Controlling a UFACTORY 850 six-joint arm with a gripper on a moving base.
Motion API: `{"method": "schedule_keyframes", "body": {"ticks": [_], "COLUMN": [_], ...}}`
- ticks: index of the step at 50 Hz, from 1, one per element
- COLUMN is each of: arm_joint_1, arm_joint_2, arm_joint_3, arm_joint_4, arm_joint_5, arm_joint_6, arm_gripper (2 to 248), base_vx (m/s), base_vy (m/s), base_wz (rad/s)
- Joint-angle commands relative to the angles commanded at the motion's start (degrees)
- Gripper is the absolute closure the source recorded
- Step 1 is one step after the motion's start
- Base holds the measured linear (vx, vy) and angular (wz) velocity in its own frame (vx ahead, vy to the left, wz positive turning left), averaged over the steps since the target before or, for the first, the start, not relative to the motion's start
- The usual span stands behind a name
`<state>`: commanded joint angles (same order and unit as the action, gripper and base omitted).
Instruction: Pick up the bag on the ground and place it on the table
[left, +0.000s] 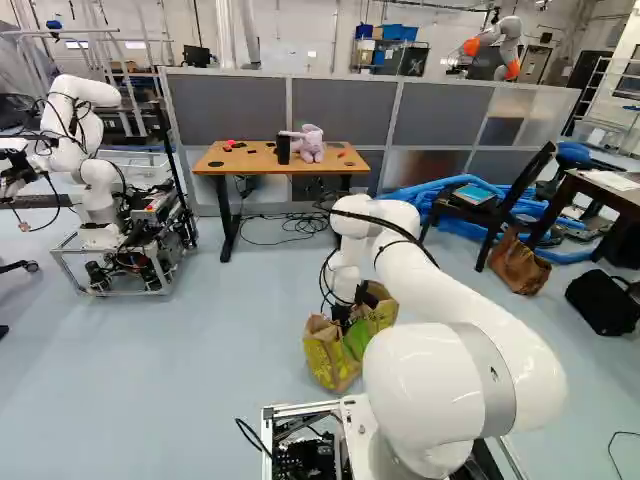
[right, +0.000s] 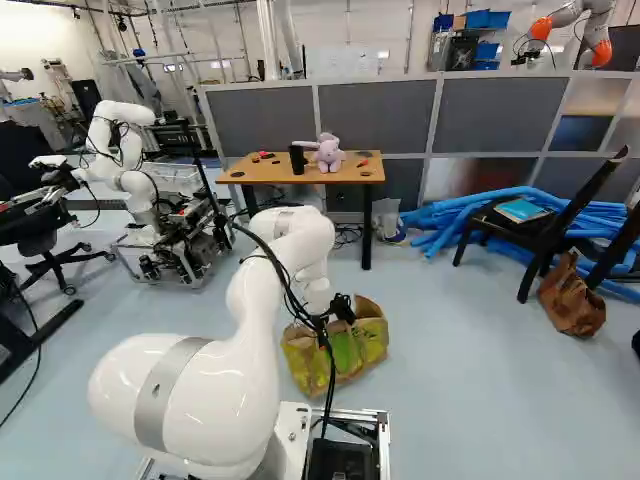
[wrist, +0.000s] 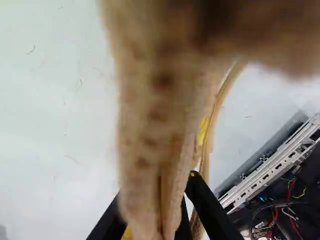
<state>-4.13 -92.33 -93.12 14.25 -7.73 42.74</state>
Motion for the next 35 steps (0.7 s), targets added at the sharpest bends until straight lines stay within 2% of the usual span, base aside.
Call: {"method": "schedule_keyframes", "body": {"ticks": [35], "arm_joint_1": [0.00], "arm_joint_2": [7.76], "arm_joint_3": [7.56], "arm_joint_4": [0.00], "arm_joint_5": [0.00], "arm_joint_6": [0.00], "arm_gripper": [228], "base_vx": [0.000], "base_vy": [0.000], "base_wz": [0.000]}}
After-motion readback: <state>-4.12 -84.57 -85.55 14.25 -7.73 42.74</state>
